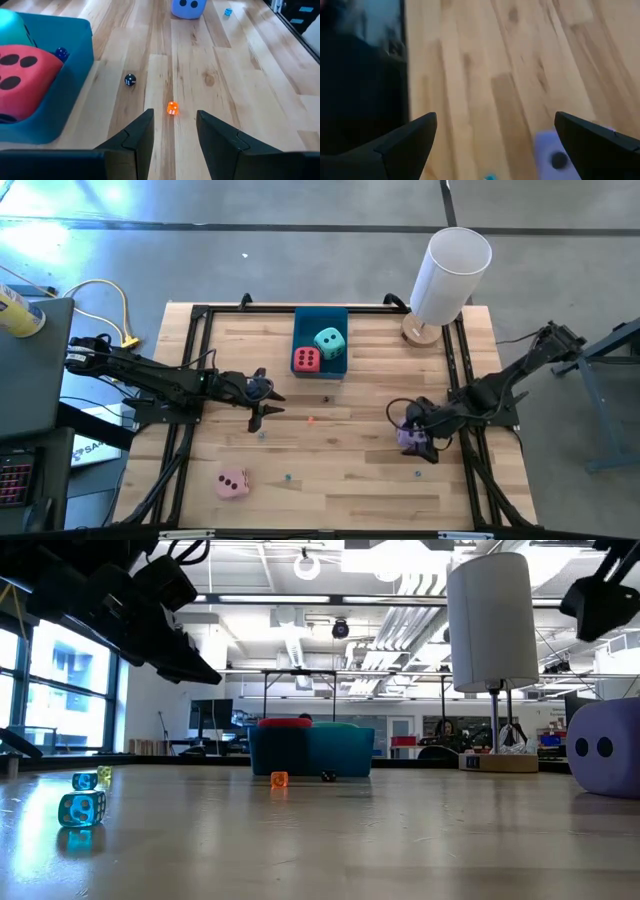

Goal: Pick & Place Dice
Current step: Put the purple die into the blue bin

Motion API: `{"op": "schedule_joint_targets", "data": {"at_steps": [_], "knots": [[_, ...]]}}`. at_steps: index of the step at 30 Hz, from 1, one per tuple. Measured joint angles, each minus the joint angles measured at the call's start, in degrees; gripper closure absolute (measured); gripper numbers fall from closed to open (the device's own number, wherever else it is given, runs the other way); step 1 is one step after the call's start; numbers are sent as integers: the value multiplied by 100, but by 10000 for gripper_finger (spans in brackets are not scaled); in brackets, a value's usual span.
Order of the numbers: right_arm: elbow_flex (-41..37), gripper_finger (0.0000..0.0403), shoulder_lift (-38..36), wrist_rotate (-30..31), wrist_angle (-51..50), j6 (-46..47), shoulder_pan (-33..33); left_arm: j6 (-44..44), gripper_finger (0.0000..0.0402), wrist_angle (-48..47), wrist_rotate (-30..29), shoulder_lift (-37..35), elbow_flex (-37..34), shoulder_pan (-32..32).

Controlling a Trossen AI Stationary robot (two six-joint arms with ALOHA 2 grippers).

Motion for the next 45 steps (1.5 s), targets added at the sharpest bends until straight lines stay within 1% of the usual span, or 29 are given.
{"op": "schedule_joint_targets", "data": {"at_steps": [3, 8, 11, 15, 17, 20, 22, 25, 31, 40, 45], "knots": [[0, 5, 17, 251, -375, -393, 49, 110, 260, 36, 0, 0, 0, 0], [0, 5, 20, 620, -967, -750, 153, 172, 260, 39, -2, -2, 0, 0], [48, 5, 24, 781, -1268, -854, 258, 172, 260, 37, -2, -2, 0, 0], [286, 5, 125, 1140, -1666, -817, 428, 170, 260, 37, -13, -2, 0, 0], [347, 5, 216, 1096, -1684, -869, 507, 170, 260, 39, -41, -2, 0, 0], [358, 5, 365, 813, -1728, -838, 544, 168, 260, 39, -118, -2, 0, 0], [358, 5, 510, 736, -1801, -732, 544, 168, 260, 39, -122, -2, 0, 0], [358, 5, 720, 731, -1936, -575, 540, 166, 260, 42, -120, -2, 0, 0], [356, 5, 1046, 756, -1992, -572, 415, 155, 260, 44, -120, -2, 0, 1], [356, 5, 1185, 736, -2068, -708, 137, 155, 260, 44, -128, -2, 0, 0], [356, 5, 1185, 556, -2068, -722, 114, 157, 260, 44, -127, -2, 0, 0]]}}
